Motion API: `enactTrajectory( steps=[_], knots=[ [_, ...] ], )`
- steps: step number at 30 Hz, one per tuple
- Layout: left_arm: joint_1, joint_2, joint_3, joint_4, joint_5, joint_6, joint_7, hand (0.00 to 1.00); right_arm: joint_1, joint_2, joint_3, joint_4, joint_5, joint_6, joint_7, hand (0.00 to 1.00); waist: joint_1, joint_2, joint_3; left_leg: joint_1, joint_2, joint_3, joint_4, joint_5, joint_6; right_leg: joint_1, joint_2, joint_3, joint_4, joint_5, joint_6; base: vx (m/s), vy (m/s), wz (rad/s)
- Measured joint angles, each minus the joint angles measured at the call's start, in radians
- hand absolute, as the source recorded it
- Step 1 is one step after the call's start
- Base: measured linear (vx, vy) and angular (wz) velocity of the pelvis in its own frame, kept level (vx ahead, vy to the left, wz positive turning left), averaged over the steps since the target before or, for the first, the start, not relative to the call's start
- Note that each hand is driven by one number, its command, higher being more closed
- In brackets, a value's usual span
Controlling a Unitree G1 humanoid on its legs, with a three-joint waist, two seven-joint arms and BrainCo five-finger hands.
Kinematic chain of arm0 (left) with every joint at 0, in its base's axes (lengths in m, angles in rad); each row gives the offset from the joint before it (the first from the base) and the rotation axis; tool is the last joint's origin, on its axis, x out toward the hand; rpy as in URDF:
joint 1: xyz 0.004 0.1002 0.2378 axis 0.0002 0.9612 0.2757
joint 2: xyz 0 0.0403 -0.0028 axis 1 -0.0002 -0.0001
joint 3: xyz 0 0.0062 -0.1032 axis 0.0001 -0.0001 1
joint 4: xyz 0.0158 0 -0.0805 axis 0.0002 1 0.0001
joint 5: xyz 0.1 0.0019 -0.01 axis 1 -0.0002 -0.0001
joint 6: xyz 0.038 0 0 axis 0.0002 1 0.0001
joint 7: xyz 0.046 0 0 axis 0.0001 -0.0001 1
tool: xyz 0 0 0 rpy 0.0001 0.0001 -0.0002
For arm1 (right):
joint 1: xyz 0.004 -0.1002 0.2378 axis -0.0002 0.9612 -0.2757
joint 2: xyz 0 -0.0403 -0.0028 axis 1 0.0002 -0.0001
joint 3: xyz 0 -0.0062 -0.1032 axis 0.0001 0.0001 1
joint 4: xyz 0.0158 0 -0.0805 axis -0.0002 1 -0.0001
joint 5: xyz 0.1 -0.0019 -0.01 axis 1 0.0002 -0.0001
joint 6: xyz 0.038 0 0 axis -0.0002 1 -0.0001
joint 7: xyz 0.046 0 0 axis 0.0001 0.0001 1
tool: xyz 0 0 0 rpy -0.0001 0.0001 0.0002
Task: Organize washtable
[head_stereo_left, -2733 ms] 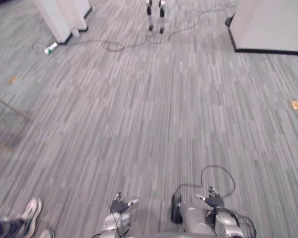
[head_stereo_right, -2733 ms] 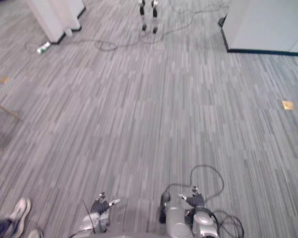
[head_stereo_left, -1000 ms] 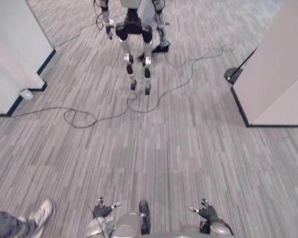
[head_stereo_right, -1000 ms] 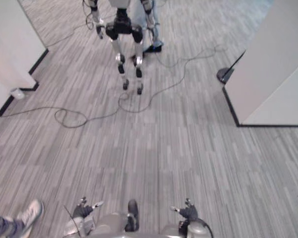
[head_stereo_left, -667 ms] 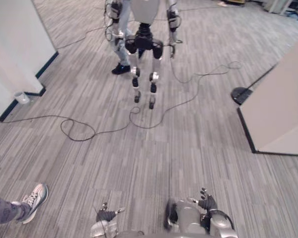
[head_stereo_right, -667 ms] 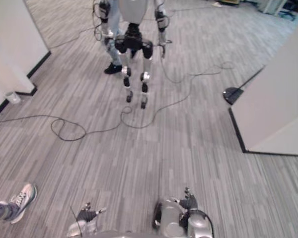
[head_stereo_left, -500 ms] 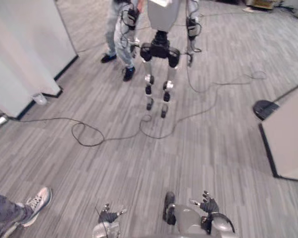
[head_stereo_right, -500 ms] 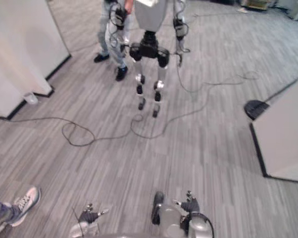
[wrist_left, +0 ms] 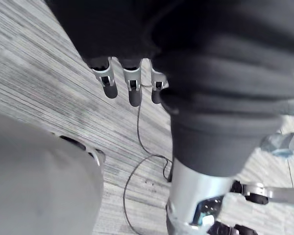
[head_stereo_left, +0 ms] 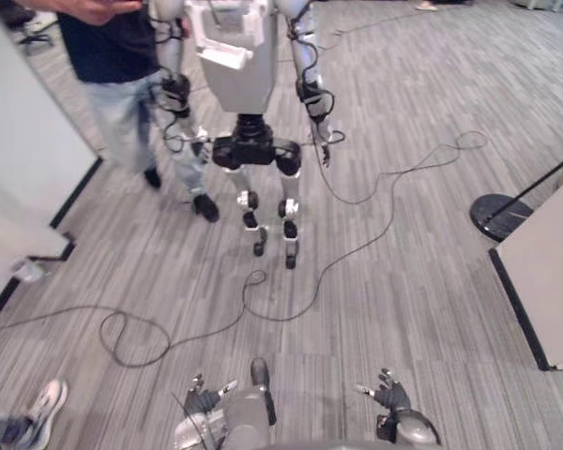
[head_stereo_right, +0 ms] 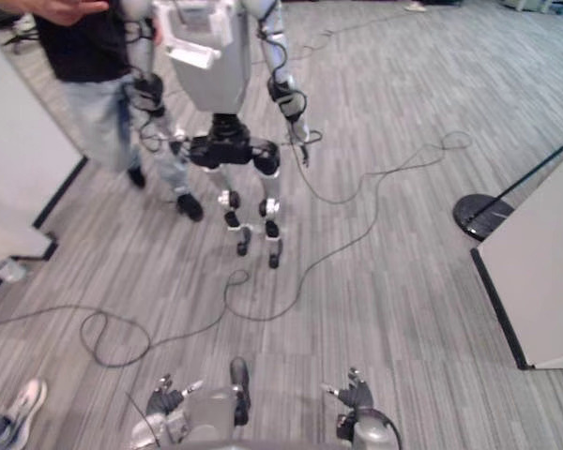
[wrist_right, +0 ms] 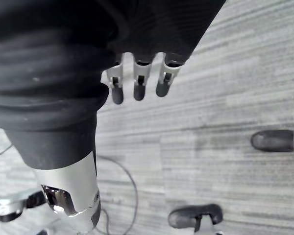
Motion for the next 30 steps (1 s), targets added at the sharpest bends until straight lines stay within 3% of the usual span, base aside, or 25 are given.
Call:
enactTrajectory(
  steps=[1, 3, 4, 5, 7, 8, 9, 10, 11, 12, 14, 15, 16, 17, 19, 20, 21, 22, 23, 24, 25, 27, 29, 30],
  knots=[
    [-0.001, 0.013, -0.012, 0.011, 0.0, 0.001, 0.0, 0.0, 0.003, -0.003, 0.0, 0.015, -0.003, -0.001, -0.001, 0.0, -0.008, -0.013, -0.007, 0.017, -0.018, 0.004, 0.006, 0.037, 0.041, -0.028, -0.029, 0.023, 0.092, -0.027, 0.028, 0.56, 0.363, -0.6],
    [-0.018, 0.034, -0.032, 0.045, -0.001, 0.005, -0.001, 0.0, 0.001, -0.008, -0.007, 0.032, -0.012, -0.001, -0.001, 0.0, -0.013, -0.032, -0.007, 0.081, -0.05, 0.028, -0.015, -0.002, 0.062, -0.159, -0.076, 0.024, 0.413, -0.043, 0.064, 0.55, 0.373, -0.38],
    [-0.031, 0.058, -0.052, 0.059, 0.0, 0.015, -0.001, 0.0, 0.0, -0.009, -0.015, 0.028, -0.015, -0.001, 0.0, 0.0, -0.021, -0.059, 0.006, 0.156, -0.091, 0.038, -0.046, -0.026, 0.077, -0.254, -0.128, 0.005, 0.675, 0.006, 0.128, 0.52, 0.332, 0.04],
    [-0.038, 0.071, -0.054, 0.075, 0.0, 0.023, 0.001, 0.0, -0.004, -0.002, -0.017, 0.03, -0.022, -0.002, 0.004, 0.0, -0.035, -0.07, 0.016, 0.213, -0.112, 0.038, -0.057, -0.057, 0.091, -0.299, -0.169, -0.015, 0.828, 0.02, 0.125, 0.51, 0.288, 0.14],
    [-0.036, 0.076, -0.077, 0.097, 0.002, 0.027, 0.003, 0.0, -0.008, -0.014, -0.005, 0.03, -0.034, -0.008, 0.006, 0.0, -0.044, -0.058, 0.022, 0.326, -0.119, 0.042, -0.081, -0.098, 0.097, -0.356, -0.199, -0.078, 0.954, -0.026, 0.052, 0.49, 0.226, 0.11],
    [-0.036, 0.073, -0.092, 0.097, 0.009, 0.027, 0.002, 0.0, -0.011, -0.023, 0.007, 0.03, -0.035, -0.013, 0.007, 0.0, -0.043, -0.052, 0.022, 0.393, -0.109, 0.039, -0.118, -0.113, 0.099, -0.4, -0.193, -0.115, 0.945, -0.057, 0.015, 0.55, 0.193, 0.14],
    [-0.037, 0.073, -0.107, 0.099, 0.01, 0.027, 0.001, 0.0, -0.027, -0.027, 0.018, 0.031, -0.036, -0.016, 0.006, 0.0, -0.052, -0.046, 0.024, 0.438, -0.088, 0.034, -0.148, -0.12, 0.095, -0.471, -0.174, -0.176, 0.862, -0.084, 0.007, 0.45, 0.108, 0.15],
    [-0.037, 0.073, -0.111, 0.099, 0.01, 0.027, 0.001, 0.0, -0.03, -0.029, 0.021, 0.031, -0.036, -0.016, 0.006, 0.0, -0.055, -0.045, 0.025, 0.444, -0.084, 0.033, -0.153, -0.12, 0.095, -0.487, -0.169, -0.187, 0.835, -0.085, 0.008, 0.42, 0.06, 0.19],
    [-0.037, 0.075, -0.118, 0.104, 0.01, 0.027, 0.0, 0.0, -0.04, -0.03, 0.022, 0.03, -0.035, -0.018, 0.006, 0.0, -0.064, -0.044, 0.027, 0.46, -0.071, 0.033, -0.161, -0.122, 0.093, -0.541, -0.15, -0.213, 0.711, -0.081, 0.006, 0.52, 0.015, 0.14],
    [-0.037, 0.075, -0.119, 0.108, 0.011, 0.028, 0.001, 0.0, -0.046, -0.03, 0.022, 0.03, -0.035, -0.019, 0.007, 0.0, -0.067, -0.043, 0.028, 0.49, -0.063, 0.033, -0.178, -0.124, 0.091, -0.581, -0.123, -0.213, 0.523, -0.035, 0.002, 0.53, -0.006, 0.19],
    [-0.034, 0.075, -0.121, 0.112, 0.013, 0.027, 0.0, 0.0, -0.047, -0.028, 0.023, 0.026, -0.035, -0.02, 0.006, 0.0, -0.075, -0.044, 0.029, 0.516, -0.062, 0.03, -0.18, -0.143, 0.063, -0.58, -0.107, -0.209, 0.358, 0.051, 0.002, 0.42, -0.046, 0.32],
    [-0.025, 0.081, -0.119, 0.111, 0.017, 0.025, 0.001, 0.0, -0.04, -0.021, 0.022, 0.027, -0.035, -0.021, 0.006, 0.0, -0.076, -0.063, 0.024, 0.554, -0.086, 0.011, -0.179, -0.192, 0.021, -0.573, -0.11, -0.169, 0.239, 0.169, -0.001, 0.39, -0.076, 0.46],
    [-0.024, 0.083, -0.116, 0.113, 0.018, 0.026, 0.0, 0.0, -0.036, -0.018, 0.022, 0.025, -0.033, -0.021, 0.007, 0.0, -0.08, -0.07, 0.024, 0.575, -0.092, -0.002, -0.179, -0.218, 0.013, -0.574, -0.111, -0.14, 0.257, 0.252, -0.026, 0.53, -0.133, 0.5],
    [-0.022, 0.056, -0.106, 0.115, 0.021, 0.026, 0.0, 0.0, -0.046, -0.027, 0.019, 0.013, -0.035, -0.023, 0.007, 0.0, -0.084, -0.034, 0.027, 0.61, -0.067, -0.021, -0.174, -0.255, -0.004, -0.589, -0.093, -0.139, 0.353, 0.231, -0.046, 0.59, -0.177, 0.29],
    [-0.016, 0.029, -0.072, 0.102, 0.026, 0.022, -0.001, 0.0, -0.045, -0.031, 0.014, -0.004, -0.035, -0.022, 0.006, 0.0, -0.084, -0.017, 0.019, 0.551, -0.042, -0.028, -0.024, -0.256, -0.007, -0.59, -0.099, -0.163, 0.39, 0.164, -0.059, 0.52, -0.196, 0.26],
    [-0.014, 0.026, -0.05, 0.091, 0.031, 0.024, 0.0, 0.0, -0.035, -0.032, 0.002, -0.025, -0.035, -0.02, 0.006, 0.0, -0.087, -0.007, 0.019, 0.455, -0.006, -0.034, 0.187, -0.255, -0.016, -0.559, -0.092, -0.184, 0.373, 0.14, -0.068, 0.42, -0.225, 0.42],
    [-0.011, 0.01, -0.022, 0.077, 0.031, 0.025, 0.0, 0.0, -0.014, -0.037, -0.005, -0.048, -0.031, -0.015, 0.004, 0.0, -0.086, 0.016, 0.026, 0.345, 0.069, -0.03, 0.449, -0.203, -0.077, -0.502, -0.053, -0.205, 0.338, 0.124, -0.076, 0.43, -0.225, 0.34],
    [-0.003, 0.004, 0.0, 0.062, 0.028, 0.024, 0.0, 0.0, -0.005, -0.042, -0.004, -0.058, -0.032, -0.012, 0.003, 0.0, -0.082, 0.02, 0.033, 0.291, 0.115, -0.022, 0.568, -0.184, -0.096, -0.467, -0.029, -0.208, 0.317, 0.115, -0.086, 0.46, -0.175, 0.08],
    [0.006, -0.004, 0.02, 0.026, 0.027, 0.022, 0.001, 0.0, 0.003, -0.042, -0.004, -0.06, -0.032, -0.009, 0.001, 0.0, -0.071, 0.028, 0.037, 0.225, 0.196, 0.022, 0.748, -0.19, -0.092, -0.396, 0.006, -0.209, 0.283, 0.098, -0.099, 0.36, -0.104, -0.1],
    [0.006, -0.002, 0.021, 0.014, 0.028, 0.022, 0.0, 0.0, 0.006, -0.038, -0.003, -0.059, -0.032, -0.008, 0.0, 0.0, -0.065, 0.023, 0.039, 0.203, 0.215, 0.045, 0.787, -0.193, -0.088, -0.362, 0.013, -0.207, 0.27, 0.089, -0.101, 0.43, -0.119, -0.09],
    [0.006, 0.009, 0.022, 0.006, 0.03, 0.022, -0.002, 0.0, 0.013, -0.031, -0.001, -0.055, -0.03, -0.008, 0.0, 0.0, -0.059, 0.004, 0.04, 0.164, 0.227, 0.093, 0.787, -0.199, -0.077, -0.305, 0.014, -0.205, 0.234, 0.079, -0.101, 0.38, -0.119, -0.07],
    [0.005, 0.005, 0.025, -0.001, 0.028, 0.017, -0.001, 0.0, 0.017, -0.029, -0.001, -0.048, -0.03, -0.005, 0.0, 0.0, -0.05, -0.001, 0.038, 0.112, 0.212, 0.164, 0.657, -0.212, -0.056, -0.237, 0.013, -0.194, 0.169, 0.083, -0.088, 0.36, -0.089, -0.19],
    [-0.006, 0.004, 0.024, -0.002, 0.028, 0.018, 0.0, 0.0, 0.004, -0.032, -0.003, -0.013, -0.031, 0.002, -0.005, 0.0, -0.03, -0.006, 0.041, 0.079, 0.127, 0.162, 0.322, -0.205, -0.06, -0.183, -0.004, -0.16, 0.124, 0.084, -0.082, 0.5, 0.066, -0.45],
    [-0.005, 0.006, 0.023, -0.002, 0.028, 0.019, 0.0, 0.0, 0.0, -0.03, -0.004, -0.006, -0.032, 0.003, -0.008, 0.0, -0.03, -0.011, 0.044, 0.082, 0.073, 0.121, 0.119, -0.179, -0.087, -0.153, -0.014, -0.148, 0.098, 0.08, -0.072, 0.47, 0.137, -0.36]
  ],
)
